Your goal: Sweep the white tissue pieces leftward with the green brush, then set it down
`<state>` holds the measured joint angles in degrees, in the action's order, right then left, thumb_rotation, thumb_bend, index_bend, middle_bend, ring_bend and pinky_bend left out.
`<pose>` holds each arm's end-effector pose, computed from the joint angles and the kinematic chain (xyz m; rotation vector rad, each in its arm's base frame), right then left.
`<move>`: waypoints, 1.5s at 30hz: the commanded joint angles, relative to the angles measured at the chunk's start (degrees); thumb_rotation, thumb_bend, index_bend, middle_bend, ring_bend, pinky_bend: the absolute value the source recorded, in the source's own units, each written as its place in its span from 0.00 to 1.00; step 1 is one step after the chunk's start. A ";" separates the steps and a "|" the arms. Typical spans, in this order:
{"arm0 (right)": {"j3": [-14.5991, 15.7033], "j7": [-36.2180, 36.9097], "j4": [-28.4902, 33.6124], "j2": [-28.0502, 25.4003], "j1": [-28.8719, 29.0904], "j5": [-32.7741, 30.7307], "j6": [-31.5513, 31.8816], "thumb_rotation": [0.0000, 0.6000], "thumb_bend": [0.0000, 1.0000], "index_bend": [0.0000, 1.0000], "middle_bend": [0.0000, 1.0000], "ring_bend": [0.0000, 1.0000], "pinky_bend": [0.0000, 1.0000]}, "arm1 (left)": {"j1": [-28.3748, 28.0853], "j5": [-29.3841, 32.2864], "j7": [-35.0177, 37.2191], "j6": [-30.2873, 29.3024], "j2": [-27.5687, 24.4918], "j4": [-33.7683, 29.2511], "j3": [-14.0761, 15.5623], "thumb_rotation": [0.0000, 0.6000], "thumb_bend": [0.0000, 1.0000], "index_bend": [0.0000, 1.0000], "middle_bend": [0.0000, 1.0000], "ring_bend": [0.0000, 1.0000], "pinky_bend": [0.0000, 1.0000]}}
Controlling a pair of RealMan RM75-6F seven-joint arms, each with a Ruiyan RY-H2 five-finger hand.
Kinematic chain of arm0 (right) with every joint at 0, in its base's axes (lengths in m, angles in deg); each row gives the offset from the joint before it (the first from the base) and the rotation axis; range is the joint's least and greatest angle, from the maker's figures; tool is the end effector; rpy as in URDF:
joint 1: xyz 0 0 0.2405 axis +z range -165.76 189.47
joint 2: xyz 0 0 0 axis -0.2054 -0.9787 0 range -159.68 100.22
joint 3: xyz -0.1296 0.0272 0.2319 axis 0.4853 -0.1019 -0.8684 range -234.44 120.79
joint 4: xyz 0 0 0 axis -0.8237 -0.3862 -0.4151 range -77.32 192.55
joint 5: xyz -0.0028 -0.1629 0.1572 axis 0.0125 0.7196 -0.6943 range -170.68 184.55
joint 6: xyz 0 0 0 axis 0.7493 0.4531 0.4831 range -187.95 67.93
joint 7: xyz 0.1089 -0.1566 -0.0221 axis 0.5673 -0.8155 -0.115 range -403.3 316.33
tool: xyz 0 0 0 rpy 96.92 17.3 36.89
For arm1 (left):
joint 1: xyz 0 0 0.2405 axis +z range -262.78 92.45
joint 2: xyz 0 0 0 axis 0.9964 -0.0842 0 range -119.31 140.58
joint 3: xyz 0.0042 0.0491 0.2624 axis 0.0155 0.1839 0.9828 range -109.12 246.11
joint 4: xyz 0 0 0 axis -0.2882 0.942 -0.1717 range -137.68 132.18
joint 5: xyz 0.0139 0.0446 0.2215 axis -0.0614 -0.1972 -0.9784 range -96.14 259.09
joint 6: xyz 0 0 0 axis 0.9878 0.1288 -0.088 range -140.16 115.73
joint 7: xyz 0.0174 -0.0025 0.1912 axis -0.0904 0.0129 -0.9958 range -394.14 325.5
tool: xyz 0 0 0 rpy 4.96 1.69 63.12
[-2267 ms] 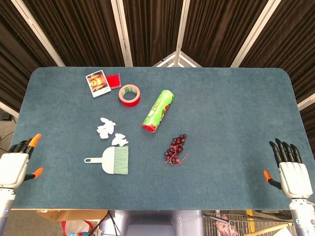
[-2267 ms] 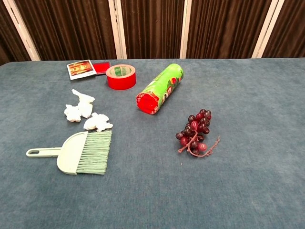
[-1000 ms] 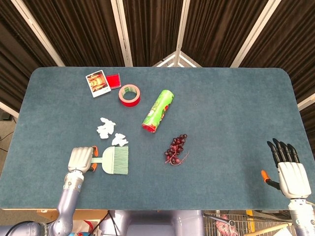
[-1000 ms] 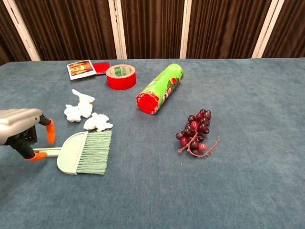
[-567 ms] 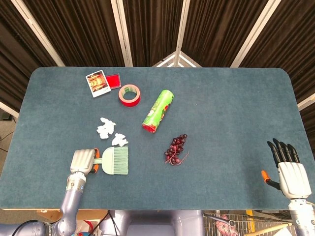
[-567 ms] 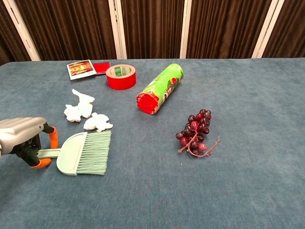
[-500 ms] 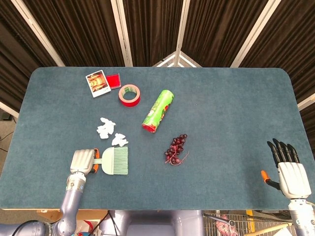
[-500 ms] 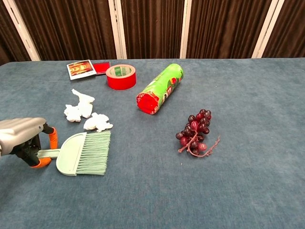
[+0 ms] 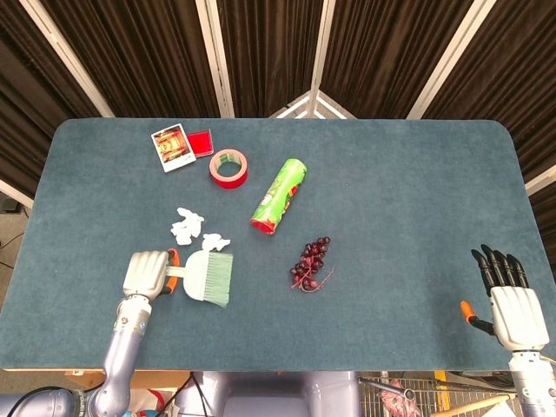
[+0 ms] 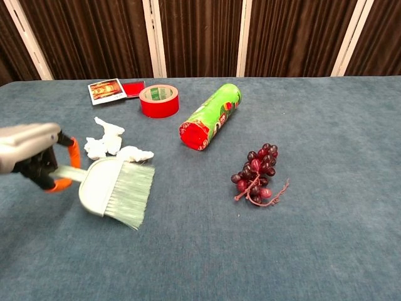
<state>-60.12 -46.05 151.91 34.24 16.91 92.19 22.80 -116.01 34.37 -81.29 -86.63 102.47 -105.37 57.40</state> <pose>-0.3230 -0.2333 0.1411 1.4030 -0.9209 0.8766 -0.1775 0.3277 -0.0370 -1.5870 -1.0642 -0.6742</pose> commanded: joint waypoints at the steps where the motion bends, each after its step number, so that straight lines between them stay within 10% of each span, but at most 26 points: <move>1: -0.04 0.30 0.14 -0.14 0.05 -0.37 -0.34 1.00 0.32 0.00 0.00 0.00 0.00 | -2.97 0.48 -3.31 -0.97 -1.20 -3.50 -3.32 1.00 0.69 0.76 1.00 1.00 1.00; 11: -0.43 1.57 0.52 -0.64 0.36 -1.38 -1.20 1.00 0.32 0.00 0.00 0.00 0.00 | -11.94 7.47 -10.64 0.61 4.10 0.77 -8.45 1.00 0.69 0.76 1.00 1.00 1.00; 26: -0.42 2.77 0.36 -0.86 0.45 -2.03 -1.93 1.00 0.32 0.00 0.00 0.00 0.00 | -19.26 17.01 -15.11 5.48 9.15 16.33 -8.73 1.00 0.70 0.77 1.00 1.00 1.00; 45: 0.15 1.35 0.77 -0.65 -0.42 -0.29 0.25 1.00 0.32 0.00 0.00 0.00 0.00 | -5.16 13.71 -1.07 4.02 -17.00 11.40 -3.44 1.00 0.70 0.77 1.00 1.00 1.00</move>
<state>-59.98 -44.61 152.64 33.54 16.54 91.79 22.95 -123.97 49.63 -86.09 -82.49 89.64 -92.40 53.46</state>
